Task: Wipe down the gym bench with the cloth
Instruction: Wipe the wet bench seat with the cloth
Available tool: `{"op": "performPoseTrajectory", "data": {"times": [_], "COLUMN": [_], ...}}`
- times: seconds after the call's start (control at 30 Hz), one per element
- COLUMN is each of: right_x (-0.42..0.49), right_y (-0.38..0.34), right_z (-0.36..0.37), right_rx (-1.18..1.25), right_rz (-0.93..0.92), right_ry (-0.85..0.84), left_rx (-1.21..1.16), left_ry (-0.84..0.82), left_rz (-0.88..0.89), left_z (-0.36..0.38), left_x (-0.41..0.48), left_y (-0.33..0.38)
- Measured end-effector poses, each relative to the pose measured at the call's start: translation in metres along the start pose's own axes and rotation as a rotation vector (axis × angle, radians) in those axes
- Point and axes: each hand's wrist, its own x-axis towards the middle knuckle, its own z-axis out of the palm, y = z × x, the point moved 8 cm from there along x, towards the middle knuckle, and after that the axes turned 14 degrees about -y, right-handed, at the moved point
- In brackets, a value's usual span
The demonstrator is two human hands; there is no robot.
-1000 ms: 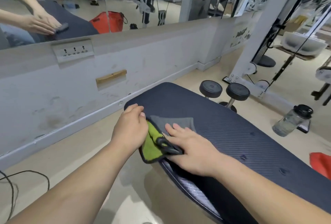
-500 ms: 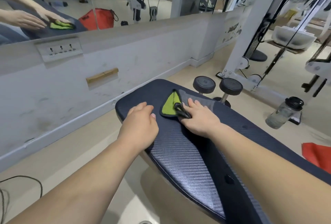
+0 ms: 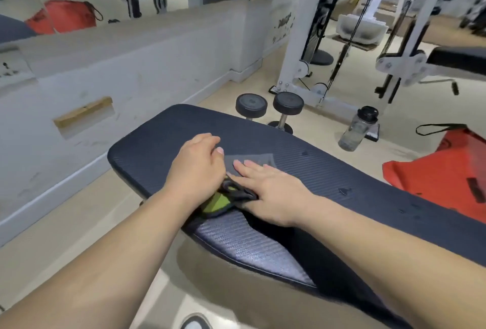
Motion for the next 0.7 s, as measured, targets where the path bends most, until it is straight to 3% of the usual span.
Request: {"op": "performPoseTrajectory", "data": {"times": [0.07, 0.17, 0.3, 0.4, 0.5, 0.7], "right_x": [0.02, 0.014, -0.046, -0.096, -0.127, -0.151], "right_y": [0.009, 0.009, 0.053, 0.11, 0.154, 0.205], "right_z": [-0.006, -0.007, -0.02, -0.027, -0.019, 0.008], "right_rx": [0.037, 0.178, 0.488, 0.464, 0.49, 0.422], "right_rz": [0.069, -0.011, 0.064, 0.286, 0.448, 0.535], "right_ry": [0.011, -0.004, 0.136, 0.346, 0.399, 0.306], "left_rx": [-0.006, 0.024, 0.221, 0.469, 0.55, 0.647], "left_ry": [0.006, -0.077, -0.446, -0.636, -0.549, -0.373], "left_rz": [0.03, 0.095, 0.096, 0.042, 0.02, -0.097], "left_z": [0.001, 0.007, 0.039, 0.064, 0.066, 0.069], "left_x": [-0.001, -0.004, -0.014, -0.023, -0.018, 0.005], "left_y": [0.013, 0.028, 0.033, 0.029, 0.032, 0.035]}}
